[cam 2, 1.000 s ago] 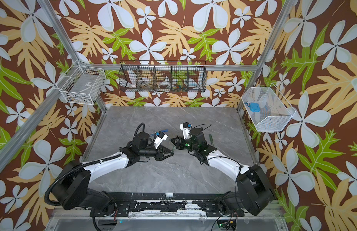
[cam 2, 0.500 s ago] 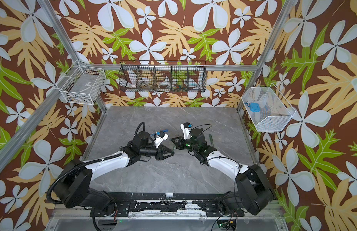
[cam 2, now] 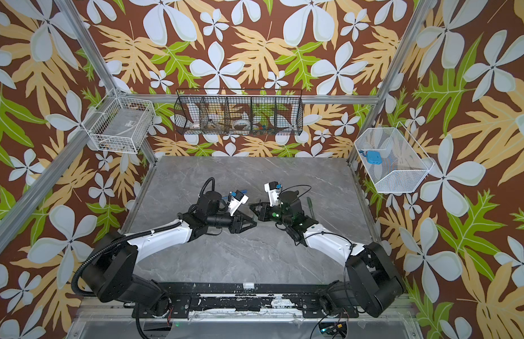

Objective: Insert pens into pen caps
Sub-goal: Pick up a pen from the center of the table.

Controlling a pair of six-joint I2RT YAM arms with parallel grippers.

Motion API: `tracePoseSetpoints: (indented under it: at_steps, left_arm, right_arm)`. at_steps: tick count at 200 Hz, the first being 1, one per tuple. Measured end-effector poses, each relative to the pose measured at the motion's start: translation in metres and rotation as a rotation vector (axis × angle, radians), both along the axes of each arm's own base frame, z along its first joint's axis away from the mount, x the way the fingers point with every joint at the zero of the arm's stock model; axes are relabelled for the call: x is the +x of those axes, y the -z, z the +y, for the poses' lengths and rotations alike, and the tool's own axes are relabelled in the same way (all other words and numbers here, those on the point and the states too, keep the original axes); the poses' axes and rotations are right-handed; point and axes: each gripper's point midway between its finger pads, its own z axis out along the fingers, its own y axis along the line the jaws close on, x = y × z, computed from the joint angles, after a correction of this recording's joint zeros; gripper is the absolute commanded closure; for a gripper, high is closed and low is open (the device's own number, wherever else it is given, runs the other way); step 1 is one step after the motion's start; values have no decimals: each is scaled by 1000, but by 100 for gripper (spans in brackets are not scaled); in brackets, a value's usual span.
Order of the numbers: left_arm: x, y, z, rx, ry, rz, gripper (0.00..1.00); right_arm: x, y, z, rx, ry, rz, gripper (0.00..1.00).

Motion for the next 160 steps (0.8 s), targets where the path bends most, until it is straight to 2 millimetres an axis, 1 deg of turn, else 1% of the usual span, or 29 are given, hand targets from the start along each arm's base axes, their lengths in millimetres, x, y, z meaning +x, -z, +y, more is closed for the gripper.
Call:
tracePoseSetpoints:
  at_steps: [13, 62, 87, 99, 128, 149, 160]
  left_arm:
    - [0, 0, 0, 1, -1, 1, 58]
    - [4, 3, -2, 7, -2, 8, 67]
    - [6, 4, -4, 9, 0, 9, 75]
    - [6, 3, -4, 8, 0, 7, 81]
    - [7, 3, -4, 13, -2, 5, 83]
    - [8, 3, -4, 21, 3, -6, 86]
    - [7, 3, -4, 23, 6, -6, 89]
  right_arm:
    - [1, -4, 1, 14, 0, -16, 100]
    - [0, -7, 5, 35, -3, -21, 100]
    - [0, -8, 5, 39, -4, -27, 100]
    - [0, -9, 5, 42, -4, -33, 100]
    - [-1, -9, 6, 37, -12, -41, 100]
    - [-3, -10, 7, 14, -16, -67, 100]
    - [-5, -11, 8, -3, -15, -80, 96]
